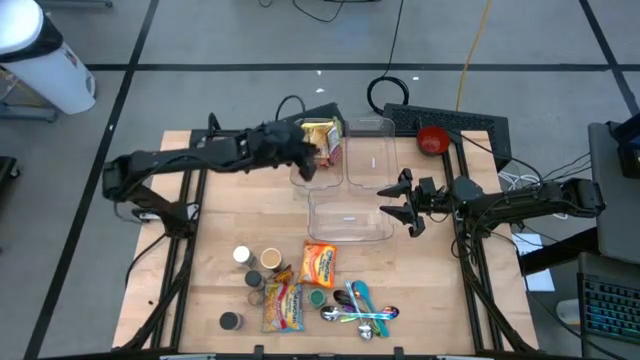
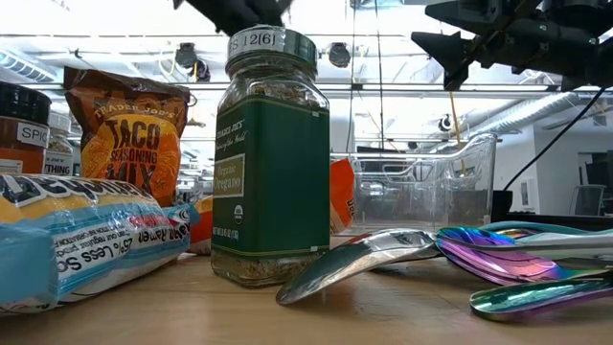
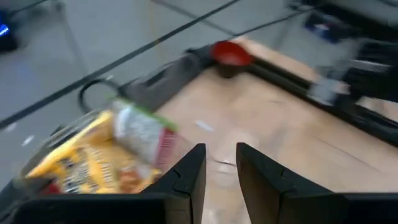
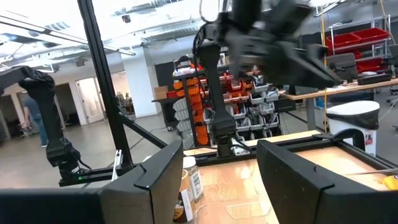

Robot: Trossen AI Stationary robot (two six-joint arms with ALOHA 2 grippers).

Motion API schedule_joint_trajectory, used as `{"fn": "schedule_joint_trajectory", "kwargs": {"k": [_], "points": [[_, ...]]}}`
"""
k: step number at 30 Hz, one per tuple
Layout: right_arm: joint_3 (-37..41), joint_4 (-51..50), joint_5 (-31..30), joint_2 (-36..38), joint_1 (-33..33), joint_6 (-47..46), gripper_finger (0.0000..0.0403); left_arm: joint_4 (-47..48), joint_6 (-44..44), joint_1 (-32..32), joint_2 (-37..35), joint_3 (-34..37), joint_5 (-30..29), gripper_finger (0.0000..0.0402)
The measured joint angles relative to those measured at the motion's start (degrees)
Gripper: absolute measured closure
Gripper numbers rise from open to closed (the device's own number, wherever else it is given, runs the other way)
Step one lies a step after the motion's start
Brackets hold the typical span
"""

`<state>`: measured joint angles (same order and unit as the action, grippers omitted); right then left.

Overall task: Pick & Place Food Item
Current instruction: Put the orange noodle pack into the left transparent bin

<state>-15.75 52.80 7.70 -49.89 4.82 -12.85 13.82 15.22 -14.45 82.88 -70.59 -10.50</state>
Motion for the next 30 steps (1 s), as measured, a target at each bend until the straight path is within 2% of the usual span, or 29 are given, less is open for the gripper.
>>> {"fn": "schedule_joint_trajectory", "kwargs": {"k": [7, 10, 12, 16, 22, 26, 30], "points": [[0.0, -0.02, 0.01, 0.0, 0.0, 0.14, 0.0206, -0.22, -5.49, 12.0, -3.53, 1.64, 0.09, 0.0309], [0.0, -0.12, -0.02, 0.02, 0.0, 0.44, 0.0206, -0.61, -9.98, 16.99, -3.55, 2.18, 1.88, 0.0309], [0.0, -0.13, -0.05, 0.0, 0.0, 0.46, 0.0206, -4.17, -11.57, 19.7, -3.55, 4.67, 5.43, 0.0309], [0.0, -0.2, -0.04, 0.02, 0.0, 0.47, 0.0206, -15.46, -8.97, 23.81, -3.93, 12.06, 10.67, 0.0309], [0.0, -0.2, -0.1, 0.01, 0.01, 0.68, 0.0206, -22.0, -6.46, 28.73, -4.17, 21.15, 16.55, 0.0309], [0.0, -0.36, -0.1, 0.01, 0.0, 0.72, 0.0206, -25.95, -7.96, 30.95, -3.43, 24.0, 15.78, 0.0309], [0.0, -0.47, -0.13, 0.02, 0.0, 1.56, 0.0206, -27.47, -10.45, 31.49, -3.35, 24.7, 10.18, 0.0309]]}}
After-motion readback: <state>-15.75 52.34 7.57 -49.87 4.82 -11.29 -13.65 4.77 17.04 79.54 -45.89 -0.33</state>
